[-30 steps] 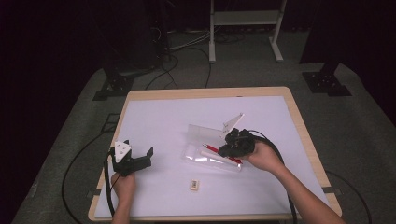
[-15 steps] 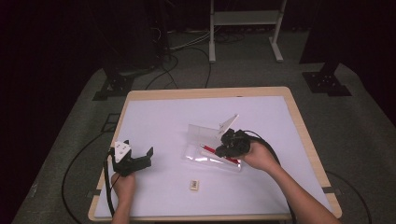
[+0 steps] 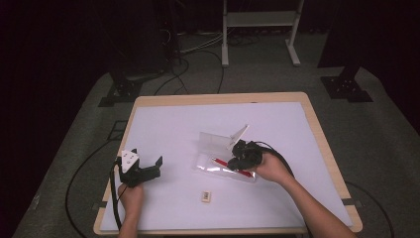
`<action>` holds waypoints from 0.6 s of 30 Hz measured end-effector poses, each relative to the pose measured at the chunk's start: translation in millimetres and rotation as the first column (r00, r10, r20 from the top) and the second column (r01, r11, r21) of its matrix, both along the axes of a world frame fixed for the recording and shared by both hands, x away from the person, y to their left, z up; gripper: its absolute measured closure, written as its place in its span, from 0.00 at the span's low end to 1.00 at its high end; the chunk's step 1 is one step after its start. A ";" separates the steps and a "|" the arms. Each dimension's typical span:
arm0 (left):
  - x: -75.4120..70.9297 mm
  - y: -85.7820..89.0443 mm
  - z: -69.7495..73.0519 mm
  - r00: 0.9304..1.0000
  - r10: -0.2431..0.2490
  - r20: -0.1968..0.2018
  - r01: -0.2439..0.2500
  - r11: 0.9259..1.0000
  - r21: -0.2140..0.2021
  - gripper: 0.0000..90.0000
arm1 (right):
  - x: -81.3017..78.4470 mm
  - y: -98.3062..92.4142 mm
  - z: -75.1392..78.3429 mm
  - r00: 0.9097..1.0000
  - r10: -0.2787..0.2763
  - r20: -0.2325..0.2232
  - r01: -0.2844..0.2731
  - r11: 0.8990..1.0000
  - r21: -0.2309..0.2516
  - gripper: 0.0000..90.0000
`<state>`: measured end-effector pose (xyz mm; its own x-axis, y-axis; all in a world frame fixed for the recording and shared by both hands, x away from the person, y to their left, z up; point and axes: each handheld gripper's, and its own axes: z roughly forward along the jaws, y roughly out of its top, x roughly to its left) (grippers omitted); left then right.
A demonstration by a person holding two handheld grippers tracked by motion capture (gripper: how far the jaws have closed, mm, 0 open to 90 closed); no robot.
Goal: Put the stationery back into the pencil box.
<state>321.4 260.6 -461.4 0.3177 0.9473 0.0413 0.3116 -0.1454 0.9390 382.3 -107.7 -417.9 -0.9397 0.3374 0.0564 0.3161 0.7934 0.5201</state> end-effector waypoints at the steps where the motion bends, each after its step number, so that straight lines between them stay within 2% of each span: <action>1: 0.0 0.0 0.0 1.000 0.000 0.000 0.000 1.000 -0.001 0.00 | 0.2 0.1 -0.9 1.000 0.001 -0.001 -0.001 1.000 -0.001 0.88; 6: 0.0 0.0 0.0 1.000 0.000 0.000 0.000 1.000 -0.001 0.00 | 0.7 1.5 -4.3 1.000 0.002 -0.006 -0.002 1.000 -0.004 0.88; 14: 0.0 0.1 0.0 1.000 -0.001 0.000 0.001 1.000 -0.001 0.00 | 1.4 4.3 -10.4 1.000 0.005 -0.010 -0.005 0.999 -0.039 0.88; 18: 0.1 0.1 0.0 1.000 0.000 0.000 0.000 1.000 -0.002 0.00 | 2.6 4.1 -11.8 1.000 0.001 -0.008 -0.002 0.999 -0.038 0.88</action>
<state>321.4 260.7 -461.4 0.3181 0.9472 0.0396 0.3113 -0.1439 0.9394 384.9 -103.7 -429.6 -0.9397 0.3381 0.0514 0.3191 0.8129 0.4873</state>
